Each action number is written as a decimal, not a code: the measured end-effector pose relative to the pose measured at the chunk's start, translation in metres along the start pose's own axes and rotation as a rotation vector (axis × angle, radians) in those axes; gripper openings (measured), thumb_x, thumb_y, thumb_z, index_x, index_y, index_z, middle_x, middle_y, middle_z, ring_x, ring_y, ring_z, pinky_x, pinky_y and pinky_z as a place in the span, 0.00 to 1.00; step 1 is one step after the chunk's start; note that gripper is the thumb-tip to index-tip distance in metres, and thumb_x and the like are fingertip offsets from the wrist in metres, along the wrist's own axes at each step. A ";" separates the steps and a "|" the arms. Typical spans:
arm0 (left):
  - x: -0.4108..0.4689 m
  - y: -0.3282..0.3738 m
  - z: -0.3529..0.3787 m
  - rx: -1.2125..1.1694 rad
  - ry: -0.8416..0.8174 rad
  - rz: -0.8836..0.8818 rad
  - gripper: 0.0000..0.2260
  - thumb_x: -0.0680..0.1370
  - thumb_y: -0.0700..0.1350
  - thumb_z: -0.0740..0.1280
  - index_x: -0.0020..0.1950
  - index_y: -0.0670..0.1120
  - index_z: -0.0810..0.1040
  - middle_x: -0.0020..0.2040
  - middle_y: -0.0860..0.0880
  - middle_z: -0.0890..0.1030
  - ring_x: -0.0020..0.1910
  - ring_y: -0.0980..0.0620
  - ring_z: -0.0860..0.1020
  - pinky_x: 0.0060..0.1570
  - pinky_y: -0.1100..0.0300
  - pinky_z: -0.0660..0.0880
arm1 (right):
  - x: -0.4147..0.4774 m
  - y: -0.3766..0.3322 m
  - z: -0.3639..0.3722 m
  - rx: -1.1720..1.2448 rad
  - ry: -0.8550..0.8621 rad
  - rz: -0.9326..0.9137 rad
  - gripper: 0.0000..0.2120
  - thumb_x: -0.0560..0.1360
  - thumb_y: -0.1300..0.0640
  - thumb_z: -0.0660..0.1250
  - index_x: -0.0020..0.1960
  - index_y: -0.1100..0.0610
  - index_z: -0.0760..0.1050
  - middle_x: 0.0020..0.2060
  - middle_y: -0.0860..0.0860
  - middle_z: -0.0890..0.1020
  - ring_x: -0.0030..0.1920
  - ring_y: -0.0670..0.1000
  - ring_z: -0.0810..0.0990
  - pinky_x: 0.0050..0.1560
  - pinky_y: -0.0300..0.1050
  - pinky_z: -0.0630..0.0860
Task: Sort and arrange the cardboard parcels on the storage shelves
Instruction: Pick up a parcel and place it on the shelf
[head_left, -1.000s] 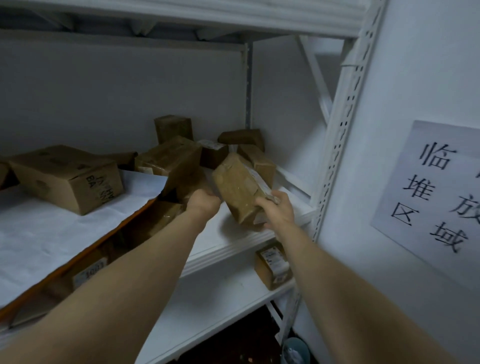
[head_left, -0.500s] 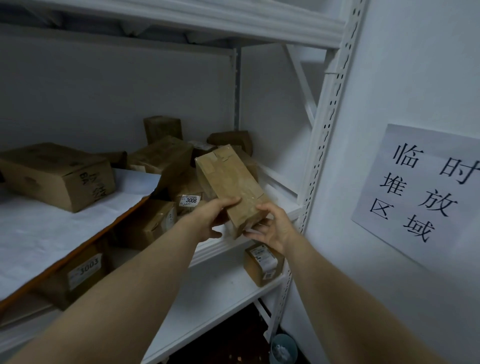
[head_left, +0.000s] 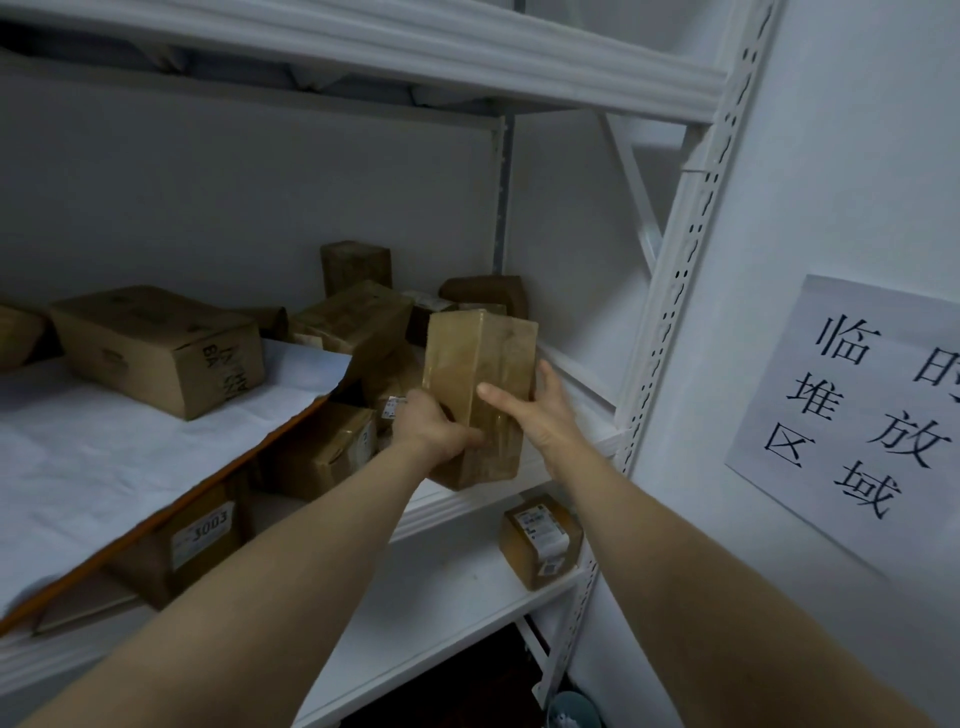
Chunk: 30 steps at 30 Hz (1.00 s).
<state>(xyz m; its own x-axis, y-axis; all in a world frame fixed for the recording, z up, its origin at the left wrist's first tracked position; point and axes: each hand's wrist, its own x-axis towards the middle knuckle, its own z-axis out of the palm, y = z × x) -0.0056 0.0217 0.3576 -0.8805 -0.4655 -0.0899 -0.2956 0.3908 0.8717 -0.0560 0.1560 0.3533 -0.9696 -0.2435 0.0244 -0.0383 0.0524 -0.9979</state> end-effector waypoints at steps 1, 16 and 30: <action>-0.003 0.000 0.000 0.085 0.026 0.008 0.41 0.63 0.49 0.79 0.70 0.43 0.62 0.66 0.43 0.69 0.66 0.42 0.69 0.63 0.47 0.71 | 0.002 -0.002 0.005 -0.027 0.022 -0.012 0.60 0.59 0.45 0.81 0.78 0.47 0.47 0.74 0.52 0.64 0.72 0.55 0.65 0.70 0.58 0.66; -0.020 0.032 -0.023 -0.687 -0.147 -0.011 0.18 0.76 0.61 0.61 0.56 0.49 0.77 0.51 0.49 0.80 0.51 0.50 0.76 0.56 0.53 0.70 | -0.006 -0.005 0.000 -0.114 -0.052 -0.018 0.51 0.59 0.62 0.80 0.75 0.51 0.55 0.65 0.51 0.71 0.66 0.55 0.71 0.66 0.55 0.71; -0.019 0.036 -0.031 -0.768 0.103 0.012 0.23 0.72 0.47 0.73 0.65 0.42 0.73 0.47 0.50 0.76 0.44 0.54 0.74 0.43 0.58 0.72 | -0.010 -0.010 0.009 -0.333 0.024 -0.275 0.55 0.59 0.62 0.81 0.76 0.54 0.51 0.71 0.53 0.64 0.71 0.52 0.64 0.67 0.45 0.66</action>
<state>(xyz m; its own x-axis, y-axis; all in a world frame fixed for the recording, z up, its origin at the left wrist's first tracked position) 0.0115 0.0202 0.4054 -0.8320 -0.5510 -0.0654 0.0870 -0.2460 0.9654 -0.0438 0.1494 0.3629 -0.9178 -0.2692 0.2917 -0.3677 0.2999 -0.8803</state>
